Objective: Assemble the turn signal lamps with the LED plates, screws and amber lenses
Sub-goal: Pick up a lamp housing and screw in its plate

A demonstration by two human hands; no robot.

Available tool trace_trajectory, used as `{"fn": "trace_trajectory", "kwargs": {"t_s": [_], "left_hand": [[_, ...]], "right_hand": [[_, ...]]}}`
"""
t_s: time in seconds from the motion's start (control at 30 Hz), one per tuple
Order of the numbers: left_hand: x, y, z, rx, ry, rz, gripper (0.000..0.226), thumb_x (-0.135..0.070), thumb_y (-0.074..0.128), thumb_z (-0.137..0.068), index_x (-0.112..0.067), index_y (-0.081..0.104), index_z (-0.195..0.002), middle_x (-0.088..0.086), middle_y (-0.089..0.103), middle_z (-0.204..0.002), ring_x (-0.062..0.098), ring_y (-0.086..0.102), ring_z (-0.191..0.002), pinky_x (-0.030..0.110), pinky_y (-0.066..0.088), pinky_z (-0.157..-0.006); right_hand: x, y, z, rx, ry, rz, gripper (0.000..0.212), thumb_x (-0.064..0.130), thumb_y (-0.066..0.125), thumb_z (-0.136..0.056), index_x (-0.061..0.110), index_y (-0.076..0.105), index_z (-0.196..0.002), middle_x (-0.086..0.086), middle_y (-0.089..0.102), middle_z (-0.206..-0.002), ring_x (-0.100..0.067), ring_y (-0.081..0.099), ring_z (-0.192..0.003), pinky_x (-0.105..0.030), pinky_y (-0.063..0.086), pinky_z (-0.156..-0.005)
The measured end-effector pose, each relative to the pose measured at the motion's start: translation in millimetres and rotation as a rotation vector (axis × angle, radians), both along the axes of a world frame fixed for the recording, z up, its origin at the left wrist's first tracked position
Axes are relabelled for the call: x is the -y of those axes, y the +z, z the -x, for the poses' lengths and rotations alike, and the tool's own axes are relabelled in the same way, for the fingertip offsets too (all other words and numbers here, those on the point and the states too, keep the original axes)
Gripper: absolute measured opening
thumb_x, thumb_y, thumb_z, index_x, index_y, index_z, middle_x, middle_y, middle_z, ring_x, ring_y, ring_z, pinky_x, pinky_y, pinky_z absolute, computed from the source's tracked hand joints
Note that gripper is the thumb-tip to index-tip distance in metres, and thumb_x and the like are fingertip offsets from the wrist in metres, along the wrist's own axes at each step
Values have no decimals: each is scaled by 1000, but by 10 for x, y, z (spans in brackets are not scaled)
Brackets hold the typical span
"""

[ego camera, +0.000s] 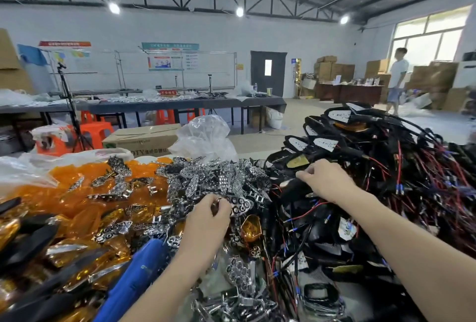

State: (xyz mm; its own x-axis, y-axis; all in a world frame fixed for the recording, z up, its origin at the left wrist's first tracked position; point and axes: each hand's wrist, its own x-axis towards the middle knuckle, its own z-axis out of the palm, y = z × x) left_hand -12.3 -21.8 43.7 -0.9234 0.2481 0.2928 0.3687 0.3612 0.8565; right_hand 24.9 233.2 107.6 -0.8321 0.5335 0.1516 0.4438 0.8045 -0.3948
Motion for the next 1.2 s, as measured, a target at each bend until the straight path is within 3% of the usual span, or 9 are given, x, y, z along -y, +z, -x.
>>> {"fn": "trace_trajectory", "kwargs": {"t_s": [0.13,0.27,0.47,0.67,0.83,0.93,1.0,1.13,1.2], "left_hand": [[229,200,-234,123,-41,-283,16,-33,49,-102,-26,63,-104,-5,54,-55,15,50,-53,31,47,-54],[475,363,-476,282,-86,-628,12,-30,53,-102,-25,63,-106,0,54,-52,13,51,-46,26,46,-44],[855,485,-735,322,8,-914,17,-33,56,-100,-17,60,-106,0,51,-52,11,50,-47,33,41,-51],[1079,304,-892,431,74,-1066,20,-21,61,-96,-5,58,-107,6,57,-56,15,54,-44,28,46,-40],[1112,170,-954,511,117,-1107,15,-10,67,-89,-13,59,-101,13,67,-81,17,68,-53,30,54,-44],[1063,144,-991,565,72,-1093,36,-3,58,-96,0,50,-131,19,75,-95,19,70,-56,28,56,-46],[1038,140,-1038,570,-9,-1051,26,1,51,-98,7,51,-123,20,76,-99,20,69,-56,28,56,-45],[986,43,-1154,479,-92,-784,16,1,49,-98,2,61,-108,15,76,-98,22,70,-67,33,56,-56],[929,-45,-1215,403,-117,-548,17,-2,50,-98,-6,66,-103,4,77,-91,15,71,-73,24,56,-62]], "right_hand": [[337,163,-130,-286,194,168,18,42,64,-99,29,73,-105,1,73,-90,-10,61,-63,-28,50,-60],[878,413,-367,-470,430,263,9,41,65,-98,37,66,-106,21,61,-59,-3,43,-42,-13,34,-40],[1625,589,-800,-667,714,348,11,44,62,-99,49,63,-108,25,60,-82,-1,49,-52,-13,38,-52],[1881,245,-1041,-742,552,479,19,44,62,-97,60,60,-106,43,58,-108,17,54,-103,-2,39,-75],[1881,225,-1140,-869,484,602,17,41,64,-95,56,62,-103,33,63,-104,6,62,-82,-3,43,-67],[1923,222,-1157,-862,506,920,21,29,69,-95,50,64,-95,12,66,-78,-7,49,-53,-17,44,-51],[1969,124,-1114,-801,445,1145,19,23,71,-94,41,66,-98,8,57,-65,-7,43,-48,-16,37,-42],[1918,-91,-1006,-770,296,1491,13,22,70,-93,20,65,-105,4,54,-67,-6,34,-42,-19,25,-33],[1837,-103,-1007,-801,310,1667,16,27,70,-89,16,63,-98,5,51,-69,-5,30,-41,-19,25,-32]]}}
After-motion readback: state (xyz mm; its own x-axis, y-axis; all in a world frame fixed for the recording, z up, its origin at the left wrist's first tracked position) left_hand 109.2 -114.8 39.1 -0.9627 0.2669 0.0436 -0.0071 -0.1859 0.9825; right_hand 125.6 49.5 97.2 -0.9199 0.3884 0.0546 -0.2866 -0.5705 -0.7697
